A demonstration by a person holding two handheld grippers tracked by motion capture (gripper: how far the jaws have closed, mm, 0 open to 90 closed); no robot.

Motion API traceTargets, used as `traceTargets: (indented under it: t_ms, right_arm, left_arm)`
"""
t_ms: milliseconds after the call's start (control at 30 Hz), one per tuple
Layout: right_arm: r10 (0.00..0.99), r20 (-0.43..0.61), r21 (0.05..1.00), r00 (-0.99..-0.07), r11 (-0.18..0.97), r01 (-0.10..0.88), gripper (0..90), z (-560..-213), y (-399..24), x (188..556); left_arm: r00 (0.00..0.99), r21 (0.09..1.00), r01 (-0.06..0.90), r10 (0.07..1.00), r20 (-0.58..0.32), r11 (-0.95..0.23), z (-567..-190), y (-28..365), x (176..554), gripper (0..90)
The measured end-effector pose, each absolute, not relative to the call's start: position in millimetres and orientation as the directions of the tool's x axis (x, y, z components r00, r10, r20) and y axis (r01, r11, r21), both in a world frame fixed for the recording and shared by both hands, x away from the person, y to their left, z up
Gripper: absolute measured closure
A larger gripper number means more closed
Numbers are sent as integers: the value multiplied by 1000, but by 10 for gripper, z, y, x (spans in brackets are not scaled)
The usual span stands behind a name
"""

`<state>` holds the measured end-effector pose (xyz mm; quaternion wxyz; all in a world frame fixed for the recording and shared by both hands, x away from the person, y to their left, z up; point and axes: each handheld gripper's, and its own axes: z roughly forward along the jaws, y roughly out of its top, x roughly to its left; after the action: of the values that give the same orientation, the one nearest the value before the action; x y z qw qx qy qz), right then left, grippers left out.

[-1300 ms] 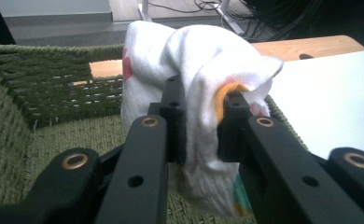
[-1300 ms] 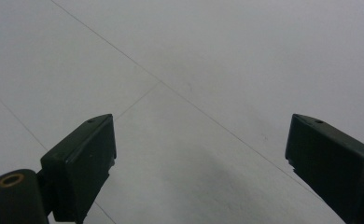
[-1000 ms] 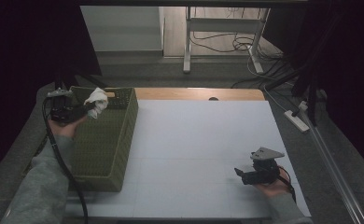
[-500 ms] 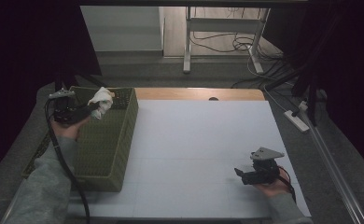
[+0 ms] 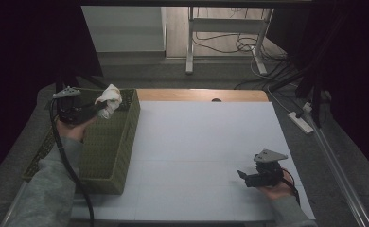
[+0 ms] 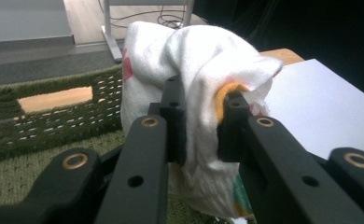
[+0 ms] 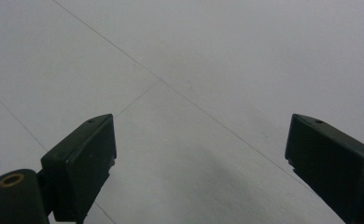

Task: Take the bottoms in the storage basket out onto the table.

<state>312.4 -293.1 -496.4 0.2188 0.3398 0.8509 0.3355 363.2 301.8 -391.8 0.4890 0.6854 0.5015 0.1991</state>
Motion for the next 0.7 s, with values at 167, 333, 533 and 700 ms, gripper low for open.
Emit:
traceTargets:
  t_ms: [167,333,533,700]
  right_arm:
    - [725,-145,719,-673,544,432,91,-4965,-2931,3125]
    - [726,-145,719,-673,544,432,90,-4966,-2931,3126]
    - [726,-146,719,-672,544,433,90,-4967,-2931,3126]
    - [726,-146,719,-672,544,432,90,-4965,-2931,3125]
  left_arm:
    - [433,874,485,873,-226,-14,-3889,2979,3620,761]
    - [446,877,479,865,-228,-16,-3869,2941,3610,761]
    - [461,884,467,857,-229,-15,-3824,2895,3596,761]
    - [475,889,457,850,-227,-18,-3794,2835,3578,761]
